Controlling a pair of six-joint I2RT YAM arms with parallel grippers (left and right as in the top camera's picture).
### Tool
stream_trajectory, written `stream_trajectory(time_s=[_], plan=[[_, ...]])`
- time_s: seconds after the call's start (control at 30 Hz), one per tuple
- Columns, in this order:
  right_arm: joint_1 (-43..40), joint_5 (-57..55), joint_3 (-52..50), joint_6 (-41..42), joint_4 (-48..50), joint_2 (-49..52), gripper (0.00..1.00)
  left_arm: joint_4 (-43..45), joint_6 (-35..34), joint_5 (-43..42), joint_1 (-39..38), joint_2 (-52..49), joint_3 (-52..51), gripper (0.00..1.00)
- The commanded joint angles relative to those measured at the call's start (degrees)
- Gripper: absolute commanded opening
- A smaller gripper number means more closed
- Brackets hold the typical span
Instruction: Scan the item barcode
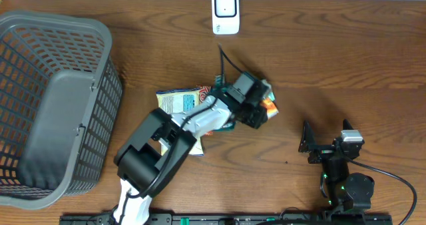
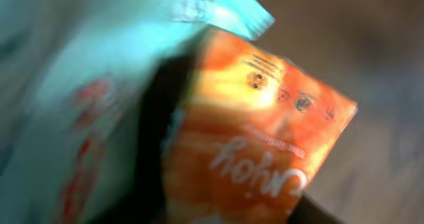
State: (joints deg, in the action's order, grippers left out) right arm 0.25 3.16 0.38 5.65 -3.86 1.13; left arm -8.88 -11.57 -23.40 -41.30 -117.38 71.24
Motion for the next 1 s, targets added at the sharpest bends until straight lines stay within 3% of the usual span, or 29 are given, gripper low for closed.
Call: stream_trajectory(time_s=[0.0,0.1,0.33,0.53,0.77,0.97], plan=[[0.33,-0.04,-0.07,0.07,-0.24,0.02,0.99,-0.94,0.76,7.91,4.81,-0.13,0.31,0.61],[0.33,-0.04,-0.07,0.07,-0.24,0.02,0.99,-2.27,1.22,7.82,8.24,1.57,1.86,0.77],[0.33,-0.04,-0.07,0.07,-0.24,0.02,0.99,-5.01,9.66,8.79,10.25,12.98,4.90,1.00],[0.33,-0.04,-0.07,0.07,-0.24,0.02,0.99,-1.81,16.94,12.59,9.35,27.45,8.24,1.00],[0.33,-0.04,-0.07,0.07,-0.24,0.02,0.99,11.39,24.35,31.28,9.51,40.26,8.52,0.99],[0.33,-0.04,-0.07,0.07,-0.24,0.02,0.99,4.57,37.90,43.39,9.51,50.51,8.52,0.98]])
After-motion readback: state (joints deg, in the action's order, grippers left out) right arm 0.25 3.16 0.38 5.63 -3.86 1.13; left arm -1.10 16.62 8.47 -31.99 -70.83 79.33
